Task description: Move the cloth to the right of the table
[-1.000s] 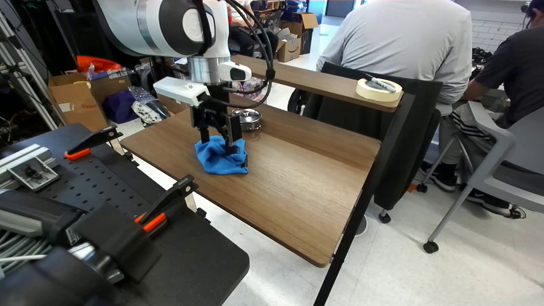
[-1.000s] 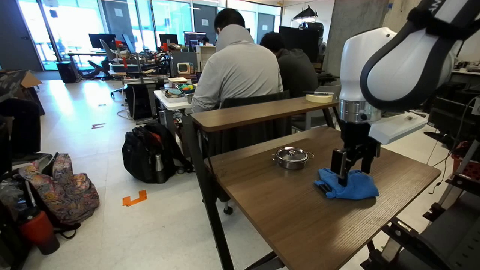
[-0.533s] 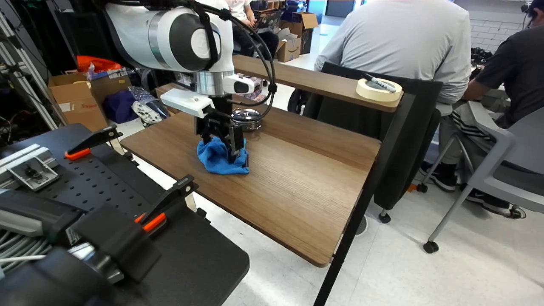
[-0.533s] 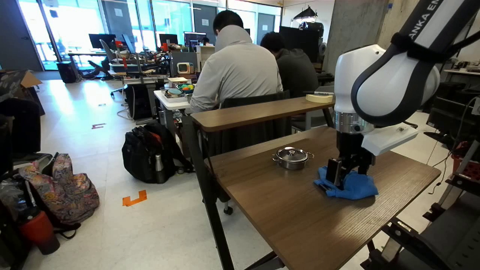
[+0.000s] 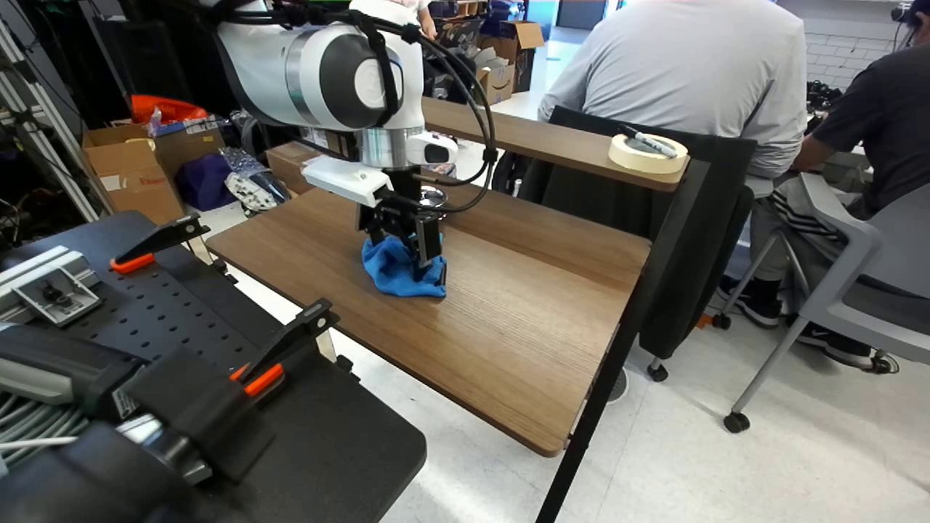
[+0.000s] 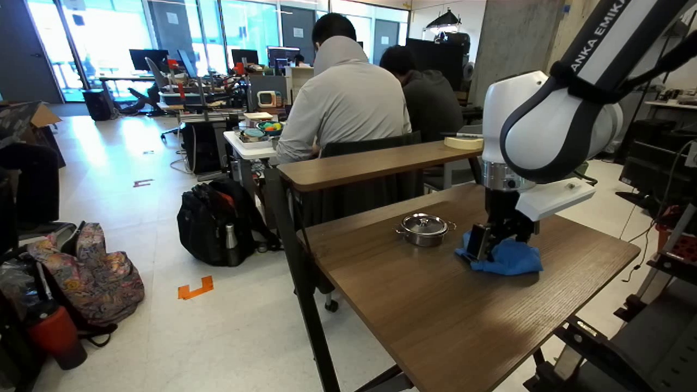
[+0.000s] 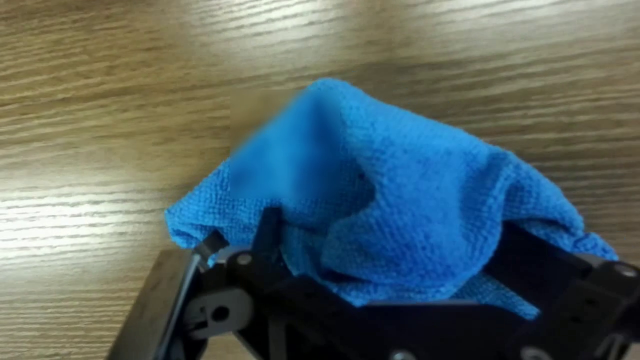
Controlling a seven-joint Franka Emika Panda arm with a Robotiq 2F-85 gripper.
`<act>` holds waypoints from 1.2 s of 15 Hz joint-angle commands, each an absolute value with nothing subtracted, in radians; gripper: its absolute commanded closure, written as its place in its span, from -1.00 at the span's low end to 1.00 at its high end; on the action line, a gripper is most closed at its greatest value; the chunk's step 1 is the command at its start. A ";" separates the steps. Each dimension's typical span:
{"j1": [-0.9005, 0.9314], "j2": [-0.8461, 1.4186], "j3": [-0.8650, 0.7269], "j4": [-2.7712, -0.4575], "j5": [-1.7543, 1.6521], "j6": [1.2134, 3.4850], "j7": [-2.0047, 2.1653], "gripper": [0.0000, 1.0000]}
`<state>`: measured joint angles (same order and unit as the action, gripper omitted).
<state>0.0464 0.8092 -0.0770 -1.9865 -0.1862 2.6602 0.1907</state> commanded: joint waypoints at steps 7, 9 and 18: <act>-0.105 0.938 -0.080 -1.729 -0.076 2.530 0.062 -1.00; -0.139 0.962 -0.086 -1.680 -0.062 2.498 0.048 -1.00; -0.253 1.044 -0.090 -1.524 0.001 2.382 0.018 -1.00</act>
<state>-0.2282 0.9907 -0.0876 -1.6024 -0.0381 2.4296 0.0504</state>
